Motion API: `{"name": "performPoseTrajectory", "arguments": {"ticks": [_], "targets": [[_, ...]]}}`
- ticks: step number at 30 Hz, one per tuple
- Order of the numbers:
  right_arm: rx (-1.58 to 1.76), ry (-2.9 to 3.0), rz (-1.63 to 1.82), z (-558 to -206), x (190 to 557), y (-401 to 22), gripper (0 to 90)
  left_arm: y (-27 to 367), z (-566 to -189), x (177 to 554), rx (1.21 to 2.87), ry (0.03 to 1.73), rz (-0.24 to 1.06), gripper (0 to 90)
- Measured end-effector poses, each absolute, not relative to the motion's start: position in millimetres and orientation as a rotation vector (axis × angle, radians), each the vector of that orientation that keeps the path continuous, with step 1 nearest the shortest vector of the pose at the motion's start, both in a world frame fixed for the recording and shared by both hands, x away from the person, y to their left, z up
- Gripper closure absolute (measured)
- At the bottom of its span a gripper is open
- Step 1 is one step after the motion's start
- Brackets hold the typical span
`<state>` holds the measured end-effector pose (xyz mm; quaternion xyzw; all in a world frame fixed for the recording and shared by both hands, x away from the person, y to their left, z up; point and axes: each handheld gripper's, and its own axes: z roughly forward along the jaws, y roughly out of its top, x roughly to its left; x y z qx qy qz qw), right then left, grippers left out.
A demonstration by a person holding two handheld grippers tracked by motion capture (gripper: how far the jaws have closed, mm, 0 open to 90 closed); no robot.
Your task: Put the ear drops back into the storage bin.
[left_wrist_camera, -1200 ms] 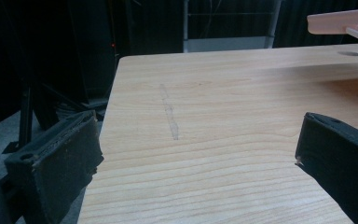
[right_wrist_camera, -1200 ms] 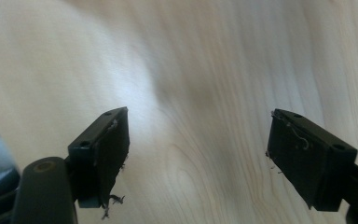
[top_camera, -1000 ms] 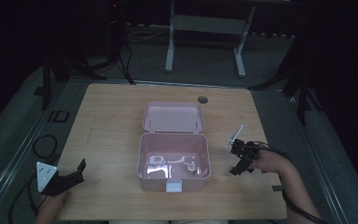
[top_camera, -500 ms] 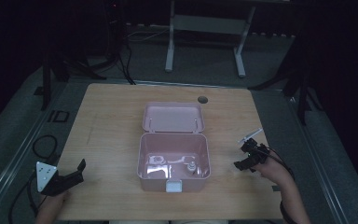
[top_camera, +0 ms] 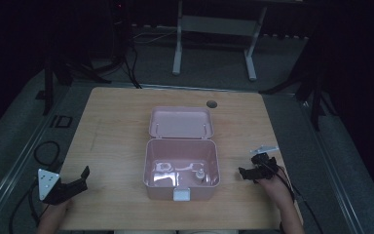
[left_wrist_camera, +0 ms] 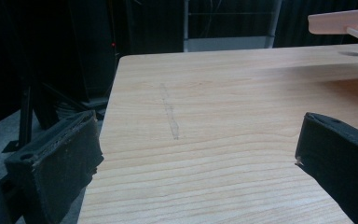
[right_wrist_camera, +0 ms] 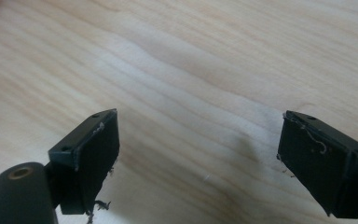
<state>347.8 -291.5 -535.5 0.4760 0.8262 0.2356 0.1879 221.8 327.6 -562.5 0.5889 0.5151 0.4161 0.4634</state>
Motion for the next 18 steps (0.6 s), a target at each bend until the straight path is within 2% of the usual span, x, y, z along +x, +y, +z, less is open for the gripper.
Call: {"name": "performPoseTrajectory", "arguments": {"ticks": [10, 18], "targets": [[1.366, 1.988, 0.816, -542, 333, -295, 12.2, 328, -563, 222, 1.446, 1.265, 1.024, 0.4], [1.351, 1.938, 0.814, -549, 330, -296, 12.2, 328, -563, 222, 1.445, 1.264, 1.023, 0.4]]}}
